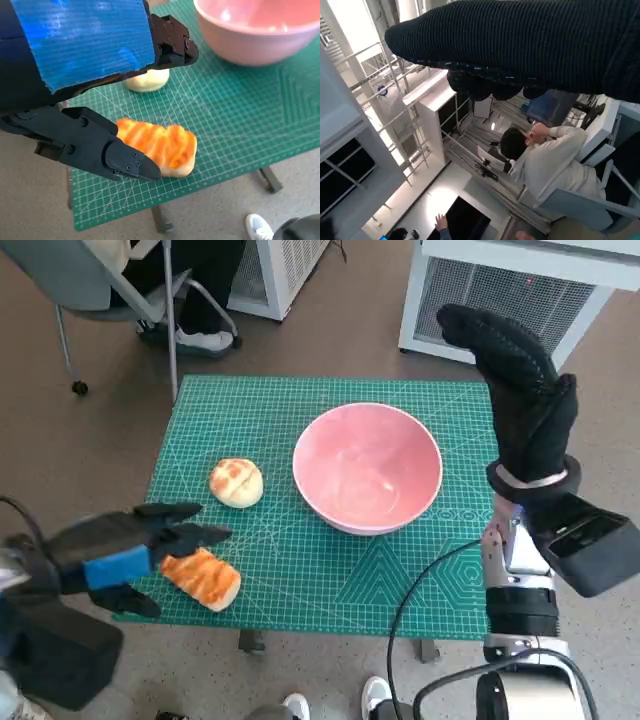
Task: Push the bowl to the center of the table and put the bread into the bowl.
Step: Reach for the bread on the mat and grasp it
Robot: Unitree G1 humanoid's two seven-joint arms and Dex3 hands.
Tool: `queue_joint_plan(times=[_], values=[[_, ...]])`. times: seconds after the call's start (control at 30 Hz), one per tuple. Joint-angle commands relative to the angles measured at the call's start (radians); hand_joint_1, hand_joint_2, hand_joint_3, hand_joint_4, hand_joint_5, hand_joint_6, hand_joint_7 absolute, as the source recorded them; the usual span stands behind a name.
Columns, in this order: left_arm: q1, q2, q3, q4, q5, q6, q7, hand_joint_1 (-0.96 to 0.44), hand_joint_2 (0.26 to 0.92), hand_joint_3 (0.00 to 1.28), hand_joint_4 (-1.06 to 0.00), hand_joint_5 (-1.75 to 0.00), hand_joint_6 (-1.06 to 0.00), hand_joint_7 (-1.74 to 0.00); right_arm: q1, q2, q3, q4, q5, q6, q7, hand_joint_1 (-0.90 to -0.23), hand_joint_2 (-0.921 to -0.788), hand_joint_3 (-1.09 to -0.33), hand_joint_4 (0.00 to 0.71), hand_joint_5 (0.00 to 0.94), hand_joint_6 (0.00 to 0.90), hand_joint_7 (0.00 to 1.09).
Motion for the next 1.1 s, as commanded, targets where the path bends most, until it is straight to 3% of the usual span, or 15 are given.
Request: queue_joint_plan(times=[0.03,0.27,0.57,0.83,0.97,1.0,1.03,1.07,1.1], values=[[-0.031,-0.041,-0.056,0.070,0.067,-0.058,0.056,-0.44,0.765,0.01,-0.10,-0.01,-0.18,-0.08,0.003,-0.005,0.006,0.009,0.002,0.007,0.017,-0.544,-0.921,-0.824,0.224,0.031,-0.001,0.53],[-0.077,-0.094,-0.124,0.171,0.156,-0.105,0.125,-0.44,0.773,0.01,-0.12,-0.01,-0.19,-0.08,0.009,-0.007,0.005,-0.008,0.008,0.015,0.023,-0.541,-0.921,-0.831,0.219,0.031,-0.001,0.53],[-0.120,-0.160,-0.206,0.281,0.273,-0.081,0.191,-0.38,0.779,0.01,-0.15,-0.01,-0.21,-0.09,0.007,-0.007,0.004,0.003,0.006,0.007,0.029,-0.545,-0.921,-0.828,0.218,0.034,-0.001,0.53],[-0.132,-0.203,-0.273,0.358,0.308,-0.022,0.173,-0.24,0.812,0.02,-0.30,-0.05,-0.31,-0.15,0.009,-0.007,0.002,-0.002,0.010,0.009,0.030,-0.545,-0.921,-0.827,0.217,0.037,-0.001,0.53],[-0.131,-0.205,-0.289,0.362,0.306,0.016,0.150,-0.16,0.866,0.02,-0.50,-0.05,-0.37,-0.43,0.010,-0.007,0.001,-0.007,0.006,0.008,0.026,-0.545,-0.921,-0.827,0.217,0.038,-0.001,0.53],[-0.131,-0.205,-0.292,0.359,0.307,0.026,0.147,-0.14,0.880,0.02,-0.60,-0.10,-0.41,-0.58,0.011,-0.007,0.001,-0.008,0.005,0.008,0.025,-0.544,-0.921,-0.828,0.216,0.038,-0.001,0.53],[-0.128,-0.204,-0.292,0.355,0.305,0.031,0.145,-0.12,0.890,0.02,-0.62,-0.20,-0.44,-0.69,0.010,-0.007,0.001,-0.008,0.003,0.008,0.023,-0.543,-0.921,-0.829,0.216,0.039,-0.001,0.53],[-0.122,-0.200,-0.290,0.348,0.298,0.031,0.143,-0.12,0.890,0.02,-0.62,-0.20,-0.44,-0.69,0.011,-0.007,0.001,-0.008,0.002,0.008,0.022,-0.543,-0.921,-0.829,0.216,0.039,-0.001,0.53],[-0.118,-0.197,-0.288,0.343,0.292,0.030,0.142,-0.06,0.905,0.07,-0.62,-0.71,-0.49,-0.95,0.011,-0.007,0.001,-0.008,0.002,0.008,0.022,-0.541,-0.921,-0.831,0.215,0.039,-0.001,0.53]])
